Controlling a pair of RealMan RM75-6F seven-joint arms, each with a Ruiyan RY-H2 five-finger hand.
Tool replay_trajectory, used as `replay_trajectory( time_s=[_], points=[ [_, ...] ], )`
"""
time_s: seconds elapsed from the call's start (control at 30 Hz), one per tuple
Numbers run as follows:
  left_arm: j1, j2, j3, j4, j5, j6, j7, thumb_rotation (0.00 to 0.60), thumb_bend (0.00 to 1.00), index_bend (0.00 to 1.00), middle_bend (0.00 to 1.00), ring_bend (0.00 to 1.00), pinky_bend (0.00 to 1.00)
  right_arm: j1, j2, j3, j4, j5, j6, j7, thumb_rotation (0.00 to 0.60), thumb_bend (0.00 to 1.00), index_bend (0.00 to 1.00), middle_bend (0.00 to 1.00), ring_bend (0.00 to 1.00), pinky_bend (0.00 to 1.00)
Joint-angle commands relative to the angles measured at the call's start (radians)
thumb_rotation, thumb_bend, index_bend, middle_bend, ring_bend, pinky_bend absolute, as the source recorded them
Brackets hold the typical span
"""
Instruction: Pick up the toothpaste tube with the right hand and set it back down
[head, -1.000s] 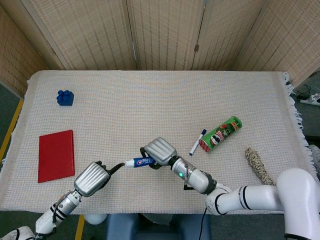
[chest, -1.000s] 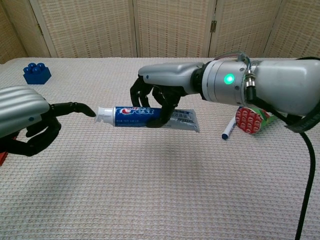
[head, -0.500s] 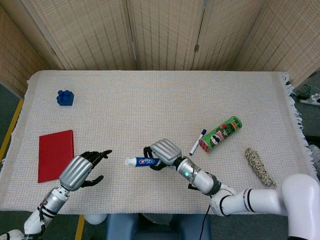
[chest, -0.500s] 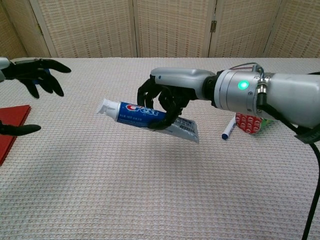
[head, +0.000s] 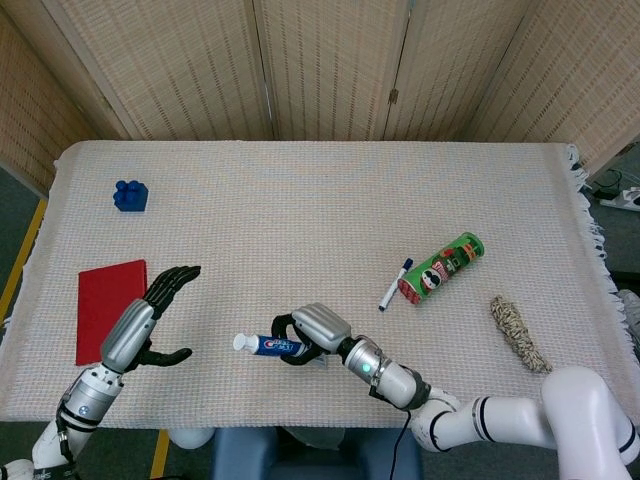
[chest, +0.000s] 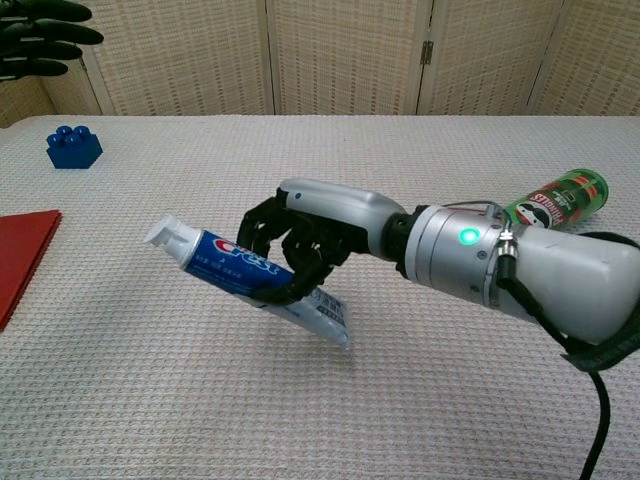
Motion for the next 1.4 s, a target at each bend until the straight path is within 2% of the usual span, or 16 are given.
replay_trajectory(
  time_s=[0.03,0.47,0.73,0.9,1.13,1.4],
  points=[
    [-0.01,-0.019,-0.011,-0.009,-0.007,-0.011,0.031,0.069,0.05,0.08,0.09,0.04,0.0,-0.006,-0.025,0.01,-0.003,-0.009,0.011,0.015,0.6,0.57,0.71,0.6,0.73,0.66],
    [-0.052,-0.117,-0.038,0.001,-0.014,-0.054,0.183,0.07,0.06,0.07,0.07,0.01,0.0,-0.014,-0.1,0.049,-0.031,-0.036,0.051,0.043,0.6,0.58,0.72,0.62,0.74,0.67],
    [-0.063,-0.167,-0.031,0.004,0.014,-0.053,0.25,0.066,0.06,0.06,0.06,0.0,0.0,-0.019,-0.133,0.071,-0.029,-0.026,0.069,0.033,0.6,0.6,0.73,0.62,0.74,0.67],
    [-0.069,-0.197,-0.018,0.005,0.036,-0.054,0.267,0.067,0.06,0.05,0.06,0.0,0.0,-0.024,-0.152,0.081,-0.036,-0.017,0.075,0.03,0.6,0.6,0.73,0.62,0.74,0.68],
    [-0.074,-0.241,-0.03,0.018,0.027,-0.047,0.305,0.068,0.06,0.02,0.05,0.0,0.0,-0.035,-0.18,0.097,-0.042,0.006,0.091,0.027,0.6,0.61,0.74,0.63,0.75,0.68],
    [-0.074,-0.275,-0.042,0.023,0.016,-0.026,0.289,0.069,0.06,0.0,0.03,0.0,0.0,-0.052,-0.212,0.109,-0.046,0.021,0.108,0.04,0.6,0.63,0.75,0.63,0.75,0.69]
  ],
)
